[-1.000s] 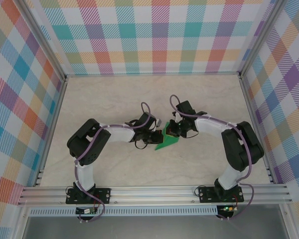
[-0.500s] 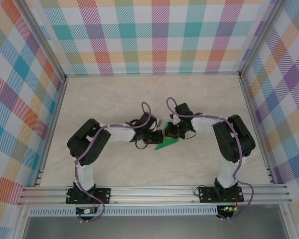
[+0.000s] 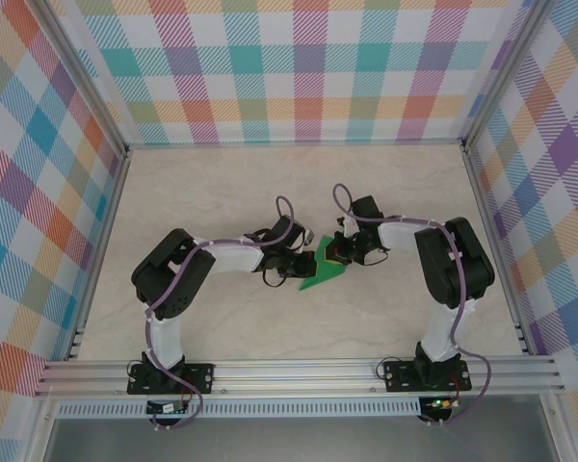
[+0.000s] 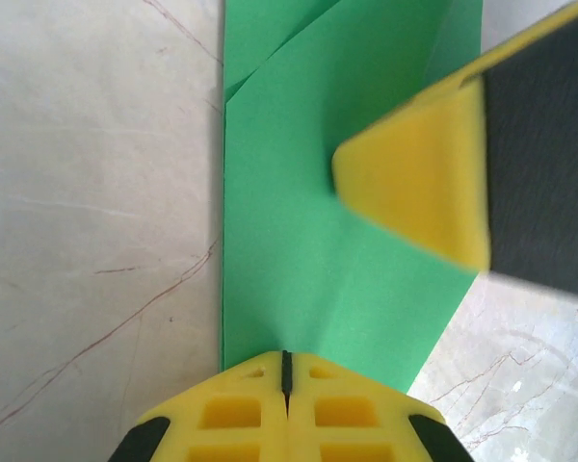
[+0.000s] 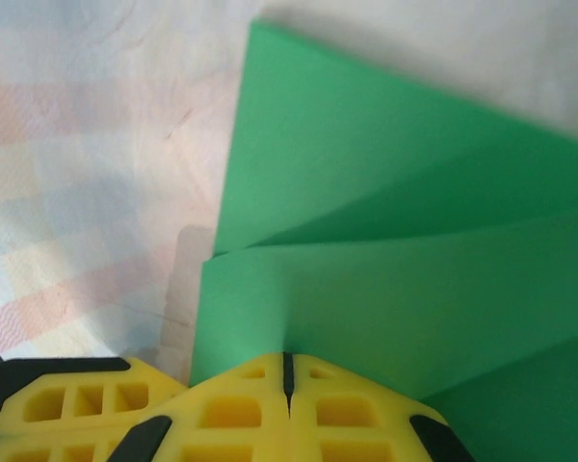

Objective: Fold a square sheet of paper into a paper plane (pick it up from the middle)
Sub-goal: Fourth fold the wing at the center of the table.

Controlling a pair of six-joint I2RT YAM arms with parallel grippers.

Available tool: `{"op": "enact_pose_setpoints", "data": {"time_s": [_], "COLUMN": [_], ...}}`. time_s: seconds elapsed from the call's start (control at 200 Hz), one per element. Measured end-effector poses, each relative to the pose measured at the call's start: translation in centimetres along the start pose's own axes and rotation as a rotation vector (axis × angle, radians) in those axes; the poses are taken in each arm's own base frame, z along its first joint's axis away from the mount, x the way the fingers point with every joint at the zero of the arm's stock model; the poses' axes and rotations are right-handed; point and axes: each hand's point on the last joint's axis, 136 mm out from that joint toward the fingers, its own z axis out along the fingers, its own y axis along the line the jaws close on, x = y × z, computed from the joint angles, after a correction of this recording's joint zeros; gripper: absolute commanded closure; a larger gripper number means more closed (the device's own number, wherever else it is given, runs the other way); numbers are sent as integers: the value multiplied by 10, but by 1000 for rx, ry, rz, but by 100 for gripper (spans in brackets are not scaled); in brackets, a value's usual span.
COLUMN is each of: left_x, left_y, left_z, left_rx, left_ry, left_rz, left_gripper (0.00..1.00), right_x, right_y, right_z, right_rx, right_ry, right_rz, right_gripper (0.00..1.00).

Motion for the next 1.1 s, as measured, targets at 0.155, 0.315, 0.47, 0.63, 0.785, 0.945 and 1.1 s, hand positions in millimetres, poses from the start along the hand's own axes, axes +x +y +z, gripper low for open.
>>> {"op": "enact_pose_setpoints", "data": {"time_s": [0.155, 0.315, 0.47, 0.63, 0.785, 0.945, 1.1], "left_x": [0, 0, 0, 0, 0, 0, 0], "left_y": [0, 0, -1, -1, -1, -1, -1], "left_z": [0, 0, 0, 0, 0, 0, 0], "left_rx": [-4, -3, -3, -6, -11, -15, -17], "left_ry": [-1, -1, -2, 2, 8, 9, 8], "left_rz": [1, 6, 13, 24, 25, 24, 25], "left_gripper": [100, 100, 100, 100, 100, 100, 100], "right_x": [-34, -61, -61, -52, -25, -29, -44], "right_y": [-23, -38, -14, 20, 15, -19, -10], "right_z": [-19, -37, -51, -51, -33, -58, -99], "right_rx": [55, 95, 16, -64, -17, 145, 161], "right_ry": [-101, -193, -219, -211, -150, -224, -355], "right_rz": [50, 75, 33, -46, -25, 67, 52], "right_gripper": [100, 100, 99, 99, 98, 93, 91]}}
